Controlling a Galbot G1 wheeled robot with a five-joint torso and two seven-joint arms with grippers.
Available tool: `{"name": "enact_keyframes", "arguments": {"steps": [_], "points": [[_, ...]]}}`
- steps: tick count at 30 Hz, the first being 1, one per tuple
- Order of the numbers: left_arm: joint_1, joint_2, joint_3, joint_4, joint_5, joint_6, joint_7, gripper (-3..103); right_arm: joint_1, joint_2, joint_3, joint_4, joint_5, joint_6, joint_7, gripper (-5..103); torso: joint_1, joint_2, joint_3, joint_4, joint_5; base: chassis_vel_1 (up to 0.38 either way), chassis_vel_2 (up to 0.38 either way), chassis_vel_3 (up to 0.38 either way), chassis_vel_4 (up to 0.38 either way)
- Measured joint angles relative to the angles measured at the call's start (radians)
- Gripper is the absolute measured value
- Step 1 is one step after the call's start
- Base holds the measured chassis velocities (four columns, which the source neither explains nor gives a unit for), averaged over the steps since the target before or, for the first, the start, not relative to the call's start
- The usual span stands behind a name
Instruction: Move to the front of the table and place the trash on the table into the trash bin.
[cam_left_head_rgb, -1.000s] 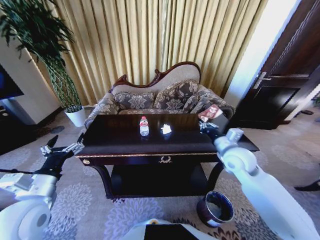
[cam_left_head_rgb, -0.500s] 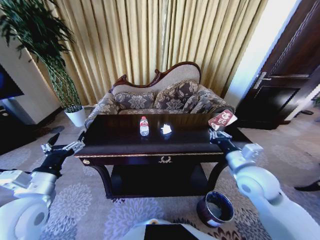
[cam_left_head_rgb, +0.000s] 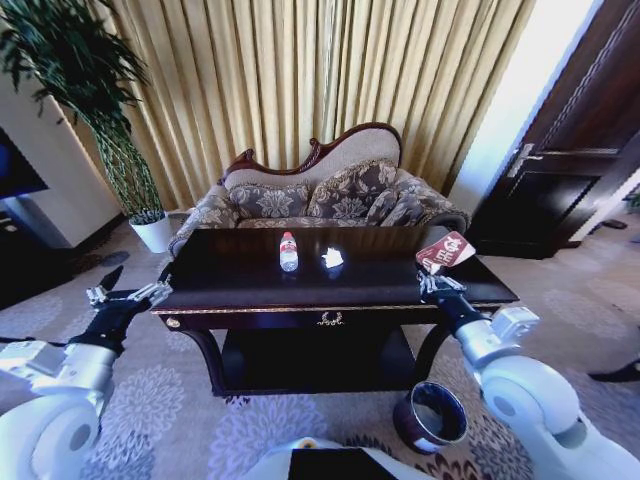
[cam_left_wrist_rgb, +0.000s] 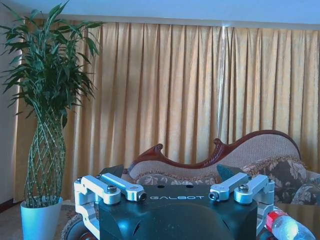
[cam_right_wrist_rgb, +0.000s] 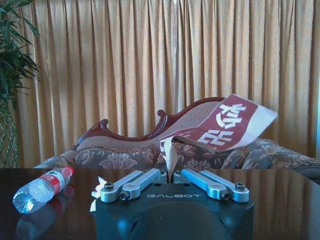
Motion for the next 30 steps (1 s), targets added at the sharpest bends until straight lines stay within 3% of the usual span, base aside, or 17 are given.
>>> {"name": "enact_keyframes", "arguments": {"steps": [13,21,30], "points": [[0.009,-0.006,-0.001,0.000,0.016,0.006,0.000,100,-0.007,0.015,-0.003,-0.003,-0.015,0.000,0.001,1,0.000,0.000,0.000,0.0001,-0.0001,0.137,-0.124,-0.129,0.127],[0.011,0.004,-0.020,0.000,0.048,0.080,-0.007,100,-0.028,0.035,-0.005,-0.003,-0.043,0.010,0.000,1,0.000,0.000,0.000,-0.0001,0.0000,0.139,-0.141,-0.148,0.139],[0.011,0.004,-0.017,0.000,0.050,0.085,-0.009,100,-0.034,0.049,-0.020,-0.029,-0.094,0.019,-0.026,1,-0.001,0.000,0.000,0.0000,-0.0001,0.065,-0.060,-0.056,0.057]]}}
